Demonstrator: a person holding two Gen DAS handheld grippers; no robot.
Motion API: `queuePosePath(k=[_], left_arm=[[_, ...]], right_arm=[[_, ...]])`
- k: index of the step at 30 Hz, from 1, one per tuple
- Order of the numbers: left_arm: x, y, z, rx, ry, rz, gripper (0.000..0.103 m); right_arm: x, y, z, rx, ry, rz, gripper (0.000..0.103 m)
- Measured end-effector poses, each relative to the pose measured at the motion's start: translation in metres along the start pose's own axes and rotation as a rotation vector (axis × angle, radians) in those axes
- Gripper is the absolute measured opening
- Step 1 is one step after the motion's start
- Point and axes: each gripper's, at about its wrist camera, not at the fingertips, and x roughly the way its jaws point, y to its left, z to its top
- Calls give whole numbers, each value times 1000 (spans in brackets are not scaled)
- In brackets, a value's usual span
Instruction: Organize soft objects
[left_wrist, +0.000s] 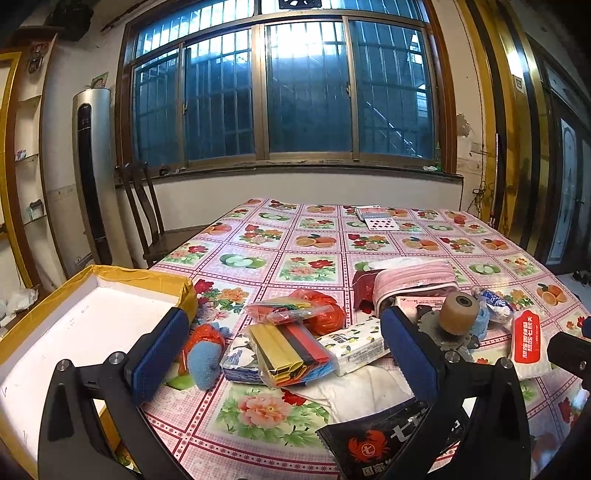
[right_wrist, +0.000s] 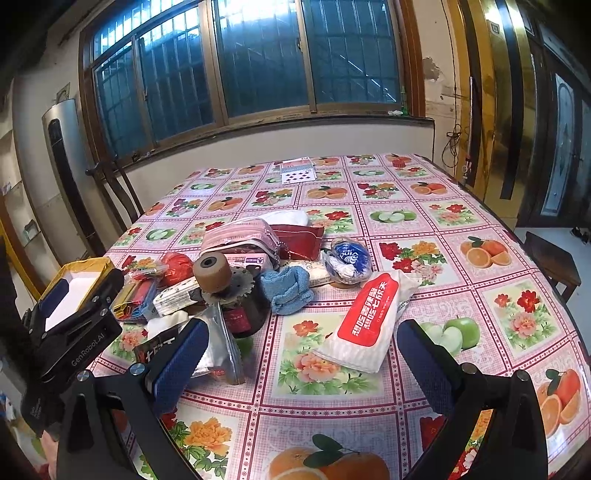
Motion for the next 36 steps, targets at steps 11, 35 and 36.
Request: queuePosePath(k=[11,35,36], left_arm=[[13,5,-5,-17,131,-61,103],[14,-4,-14,28,220,-65,103],[14,-3,-14,27,221,-66,103]], right_arm=[[0,0,1,-11,12,-5,103],[7,-3,-5,1,47,0,103],[7,-4,-5,3,48,0,103]])
